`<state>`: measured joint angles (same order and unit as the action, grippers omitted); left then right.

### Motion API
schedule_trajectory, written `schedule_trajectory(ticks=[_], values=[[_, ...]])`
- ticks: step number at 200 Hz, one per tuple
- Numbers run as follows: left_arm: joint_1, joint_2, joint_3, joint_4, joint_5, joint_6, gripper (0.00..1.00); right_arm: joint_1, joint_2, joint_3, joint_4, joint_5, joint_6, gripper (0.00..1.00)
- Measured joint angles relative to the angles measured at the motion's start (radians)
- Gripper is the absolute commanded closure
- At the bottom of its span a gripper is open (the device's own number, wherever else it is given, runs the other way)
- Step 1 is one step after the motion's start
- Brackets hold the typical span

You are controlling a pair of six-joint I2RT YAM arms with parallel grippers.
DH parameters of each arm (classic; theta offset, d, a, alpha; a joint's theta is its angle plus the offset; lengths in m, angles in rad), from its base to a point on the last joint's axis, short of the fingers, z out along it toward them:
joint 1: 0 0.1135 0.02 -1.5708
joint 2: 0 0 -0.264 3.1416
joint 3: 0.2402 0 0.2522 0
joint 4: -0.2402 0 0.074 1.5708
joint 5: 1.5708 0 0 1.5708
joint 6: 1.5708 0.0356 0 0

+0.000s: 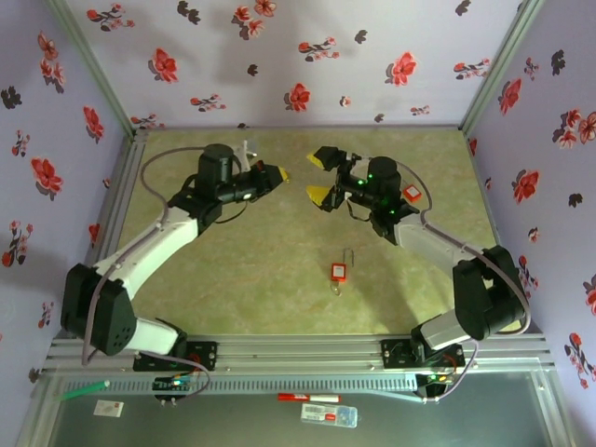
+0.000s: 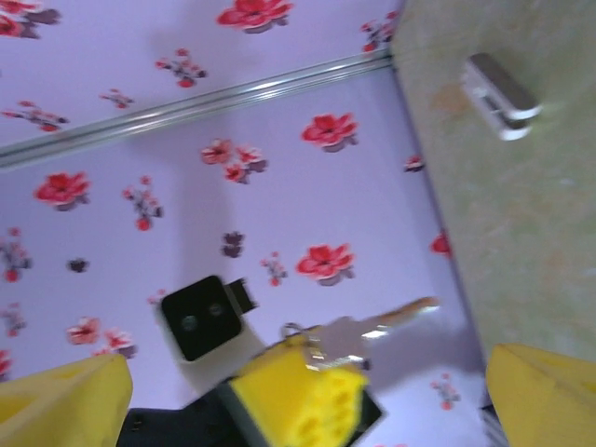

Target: Unlock with the key

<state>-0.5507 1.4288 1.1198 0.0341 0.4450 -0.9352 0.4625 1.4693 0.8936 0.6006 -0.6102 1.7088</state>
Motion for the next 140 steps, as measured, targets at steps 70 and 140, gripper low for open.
schedule_trajectory(ticks=[70, 140], values=[[-0.100, 0.091, 0.067, 0.108, -0.001, 0.029, 1.00, 0.003, 0.002, -0.082, 0.218, 0.005, 0.211, 0.06], [-0.126, 0.089, 0.055, 0.199, -0.007, 0.028, 1.00, 0.003, -0.007, -0.128, 0.255, 0.043, 0.238, 0.12]])
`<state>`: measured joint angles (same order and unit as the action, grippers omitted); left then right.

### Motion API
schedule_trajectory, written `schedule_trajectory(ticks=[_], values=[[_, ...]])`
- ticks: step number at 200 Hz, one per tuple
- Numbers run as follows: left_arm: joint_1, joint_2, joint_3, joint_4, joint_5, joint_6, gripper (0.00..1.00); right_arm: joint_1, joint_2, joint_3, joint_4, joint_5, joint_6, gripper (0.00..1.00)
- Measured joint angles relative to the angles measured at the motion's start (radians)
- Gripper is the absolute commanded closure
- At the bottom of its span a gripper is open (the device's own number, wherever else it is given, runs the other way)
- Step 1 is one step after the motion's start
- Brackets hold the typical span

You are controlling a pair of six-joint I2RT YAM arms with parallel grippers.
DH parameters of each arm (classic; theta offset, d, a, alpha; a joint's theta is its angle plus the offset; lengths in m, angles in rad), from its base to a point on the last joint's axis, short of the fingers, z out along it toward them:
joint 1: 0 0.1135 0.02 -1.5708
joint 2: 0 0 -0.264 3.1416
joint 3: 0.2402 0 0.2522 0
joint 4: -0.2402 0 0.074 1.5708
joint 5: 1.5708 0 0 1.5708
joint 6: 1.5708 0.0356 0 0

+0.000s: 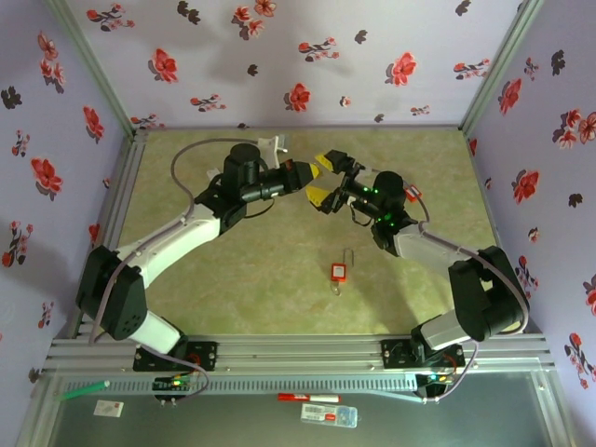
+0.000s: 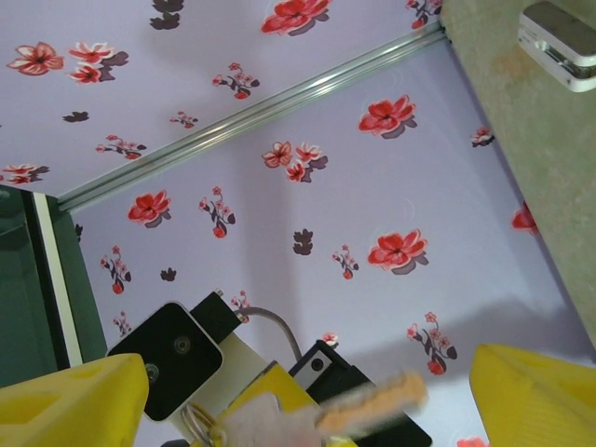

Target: Unlock with the key

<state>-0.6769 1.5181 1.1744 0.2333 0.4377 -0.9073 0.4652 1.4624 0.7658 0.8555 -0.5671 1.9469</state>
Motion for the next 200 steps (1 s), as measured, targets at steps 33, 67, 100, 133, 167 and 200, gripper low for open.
schedule_trajectory(ticks=[33, 67, 100, 133, 167, 200], values=[[-0.013, -0.005, -0.042, 0.029, 0.000, -0.003, 1.00, 0.000, 0.000, 0.000, 0.039, 0.015, 0.021, 0.15], [-0.026, -0.005, -0.064, 0.053, 0.000, -0.004, 1.00, 0.000, 0.001, 0.000, 0.058, 0.020, 0.032, 0.23], [-0.028, -0.012, -0.074, 0.073, 0.000, -0.008, 1.00, -0.003, 0.010, -0.005, 0.075, 0.025, 0.044, 0.31], [-0.028, -0.033, -0.100, 0.088, 0.000, -0.011, 1.00, -0.014, 0.017, -0.022, 0.091, 0.029, 0.047, 0.36], [-0.028, -0.044, -0.116, 0.098, 0.000, -0.018, 1.00, -0.023, 0.027, -0.030, 0.106, 0.029, 0.050, 0.43], [-0.028, -0.044, -0.117, 0.111, 0.000, -0.026, 1.00, -0.029, 0.048, -0.030, 0.122, 0.029, 0.055, 0.54]])
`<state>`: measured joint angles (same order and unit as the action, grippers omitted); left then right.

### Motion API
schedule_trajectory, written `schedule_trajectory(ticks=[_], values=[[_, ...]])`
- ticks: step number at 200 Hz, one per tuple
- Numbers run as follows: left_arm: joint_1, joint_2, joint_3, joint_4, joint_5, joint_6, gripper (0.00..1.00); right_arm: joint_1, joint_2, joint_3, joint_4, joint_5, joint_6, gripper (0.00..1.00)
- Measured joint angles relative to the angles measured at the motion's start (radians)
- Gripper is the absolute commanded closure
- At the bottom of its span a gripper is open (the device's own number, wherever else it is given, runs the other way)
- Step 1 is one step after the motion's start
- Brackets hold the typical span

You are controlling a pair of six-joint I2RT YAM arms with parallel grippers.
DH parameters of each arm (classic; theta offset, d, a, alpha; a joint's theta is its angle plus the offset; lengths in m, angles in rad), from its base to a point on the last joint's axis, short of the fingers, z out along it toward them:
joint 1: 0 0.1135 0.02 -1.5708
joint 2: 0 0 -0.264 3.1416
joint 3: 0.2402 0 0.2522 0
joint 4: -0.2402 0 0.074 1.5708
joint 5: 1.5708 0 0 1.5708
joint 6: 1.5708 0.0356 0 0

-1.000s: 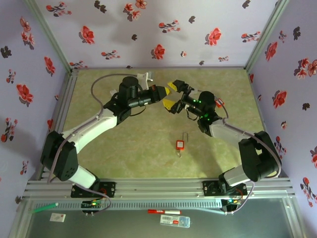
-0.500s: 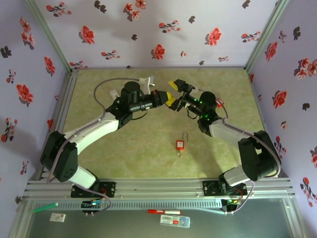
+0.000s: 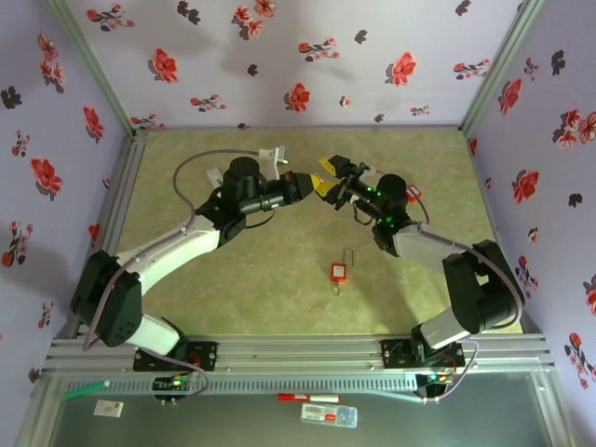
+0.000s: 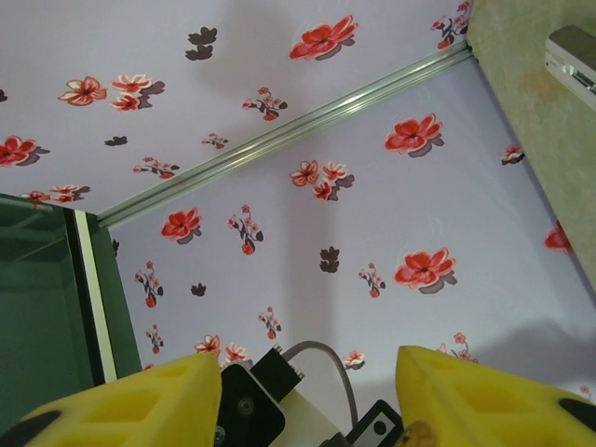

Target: Unlock with the key

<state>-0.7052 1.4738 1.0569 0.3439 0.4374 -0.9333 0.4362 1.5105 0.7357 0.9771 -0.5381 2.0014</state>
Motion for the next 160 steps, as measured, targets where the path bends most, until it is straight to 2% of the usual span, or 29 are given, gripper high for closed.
schedule_trajectory(ticks=[28, 64, 100, 128, 138, 160], values=[[0.000, -0.001, -0.011, 0.008, 0.000, 0.000, 1.00, -0.005, 0.017, 0.000, 0.007, 0.000, 0.008, 0.60], [0.000, -0.003, -0.014, 0.010, 0.000, 0.000, 1.00, -0.016, 0.020, -0.001, 0.020, 0.000, 0.019, 0.74], [0.000, -0.010, -0.040, 0.024, 0.000, 0.000, 1.00, -0.022, 0.020, -0.002, 0.021, -0.004, 0.017, 1.00], [-0.002, -0.017, -0.063, 0.042, 0.000, -0.001, 1.00, -0.022, 0.019, -0.006, 0.008, -0.016, 0.003, 1.00], [-0.002, -0.024, -0.076, 0.051, -0.005, -0.008, 0.80, -0.022, 0.010, -0.006, -0.017, -0.019, -0.013, 1.00], [-0.003, -0.052, -0.121, 0.072, -0.031, -0.039, 0.52, -0.026, -0.039, -0.005, -0.105, -0.026, -0.075, 1.00]])
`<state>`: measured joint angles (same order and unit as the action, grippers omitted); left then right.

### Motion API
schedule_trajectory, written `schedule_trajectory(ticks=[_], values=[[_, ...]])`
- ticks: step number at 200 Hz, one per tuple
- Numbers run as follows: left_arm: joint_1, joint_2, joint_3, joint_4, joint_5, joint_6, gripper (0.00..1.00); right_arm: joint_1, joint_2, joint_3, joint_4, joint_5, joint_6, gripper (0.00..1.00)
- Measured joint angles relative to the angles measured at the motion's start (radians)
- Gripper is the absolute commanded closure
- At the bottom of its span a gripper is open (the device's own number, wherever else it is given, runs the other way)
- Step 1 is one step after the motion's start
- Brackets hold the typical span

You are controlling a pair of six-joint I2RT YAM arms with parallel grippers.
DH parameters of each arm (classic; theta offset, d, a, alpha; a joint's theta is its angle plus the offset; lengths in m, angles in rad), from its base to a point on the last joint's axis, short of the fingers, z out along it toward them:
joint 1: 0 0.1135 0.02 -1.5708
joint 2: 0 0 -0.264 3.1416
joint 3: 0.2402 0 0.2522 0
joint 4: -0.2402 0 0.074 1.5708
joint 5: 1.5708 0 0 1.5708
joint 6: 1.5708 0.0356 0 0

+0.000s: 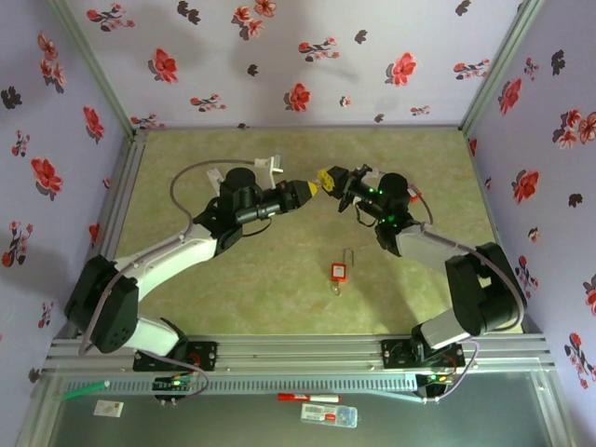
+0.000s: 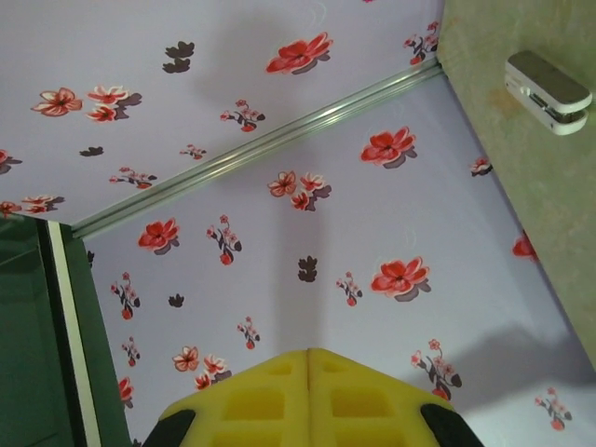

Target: Unlock with the key

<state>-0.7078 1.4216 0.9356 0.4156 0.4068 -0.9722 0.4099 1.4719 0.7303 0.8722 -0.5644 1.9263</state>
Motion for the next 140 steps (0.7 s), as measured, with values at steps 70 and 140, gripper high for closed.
schedule_trajectory(ticks=[70, 140], values=[[-0.085, -0.102, -0.053, 0.074, -0.195, -0.104, 0.06, -0.029, -0.232, 0.302, -0.608, 0.026, -0.586, 1.00], [-0.183, 0.023, 0.005, 0.322, -0.345, -0.204, 0.06, -0.029, -0.243, 0.410, -0.810, 0.042, -0.854, 1.00]])
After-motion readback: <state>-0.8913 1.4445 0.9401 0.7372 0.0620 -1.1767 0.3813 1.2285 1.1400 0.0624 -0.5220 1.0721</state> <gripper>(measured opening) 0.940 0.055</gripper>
